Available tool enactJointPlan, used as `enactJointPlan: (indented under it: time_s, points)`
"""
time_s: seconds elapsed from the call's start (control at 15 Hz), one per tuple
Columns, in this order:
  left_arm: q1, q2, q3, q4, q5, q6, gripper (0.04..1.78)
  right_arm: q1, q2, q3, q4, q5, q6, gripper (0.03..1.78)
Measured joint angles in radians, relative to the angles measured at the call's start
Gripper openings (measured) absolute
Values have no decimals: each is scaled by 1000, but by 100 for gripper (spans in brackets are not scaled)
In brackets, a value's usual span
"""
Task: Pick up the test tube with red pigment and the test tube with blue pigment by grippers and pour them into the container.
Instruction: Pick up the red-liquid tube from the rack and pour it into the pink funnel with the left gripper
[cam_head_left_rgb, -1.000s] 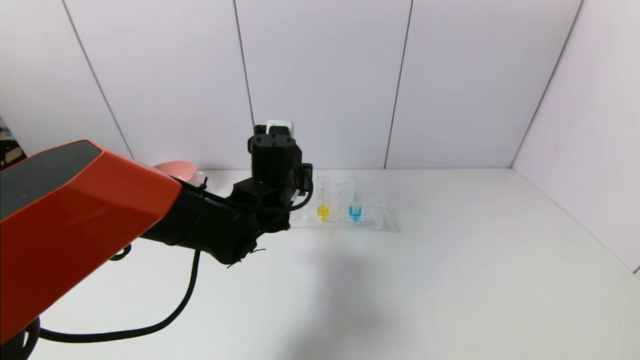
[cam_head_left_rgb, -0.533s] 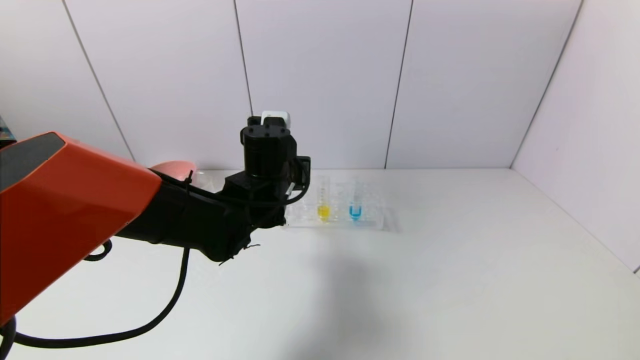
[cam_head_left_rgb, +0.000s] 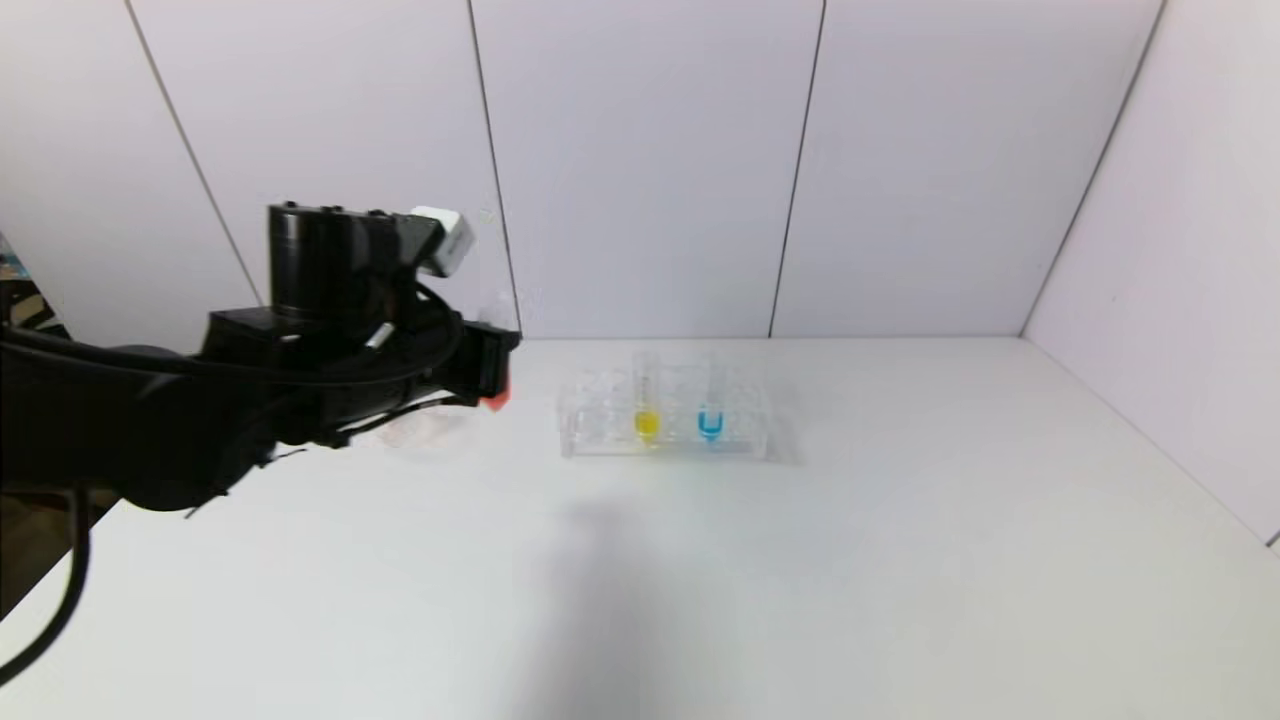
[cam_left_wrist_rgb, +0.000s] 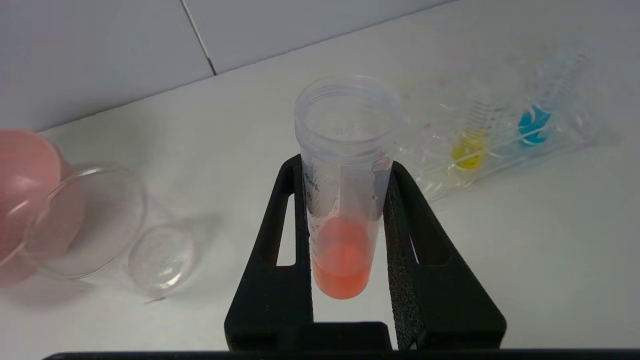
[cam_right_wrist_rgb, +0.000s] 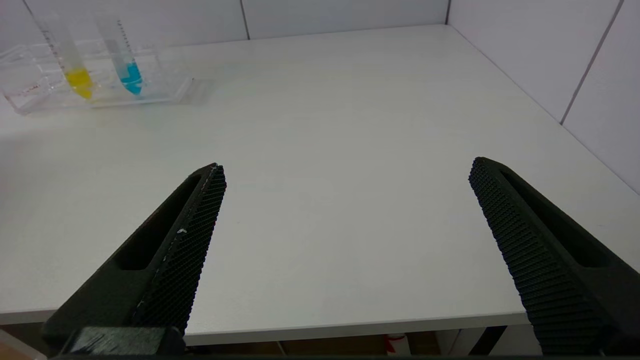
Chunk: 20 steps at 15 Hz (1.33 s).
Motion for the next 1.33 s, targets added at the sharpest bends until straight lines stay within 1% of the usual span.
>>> enactJointPlan:
  time_s: [0.13, 0.27, 0.53, 0.67, 0.73, 0.8, 0.93, 1.13, 1.33]
  points:
    - [140, -59, 42, 21, -174, 73, 44, 0, 0, 0, 0, 0, 0, 177]
    - [276, -95, 67, 28, -340, 106, 44, 0, 0, 0, 0, 0, 0, 177]
    - [553, -116, 80, 46, -708, 194, 44, 0, 0, 0, 0, 0, 0, 177]
    - [660, -85, 49, 56, -868, 269, 44, 0, 0, 0, 0, 0, 0, 177]
    - [696, -62, 16, 71, -928, 298, 44, 0, 0, 0, 0, 0, 0, 177]
    - [721, -34, -27, 99, -977, 323, 44, 0, 0, 0, 0, 0, 0, 177]
    - [742, 22, -121, 177, -1017, 374, 44, 0, 0, 0, 0, 0, 0, 177]
    - [719, 107, -283, 323, -1022, 428, 44, 0, 0, 0, 0, 0, 0, 177]
    - [675, 183, -456, 486, -985, 499, 44, 0, 0, 0, 0, 0, 0, 177]
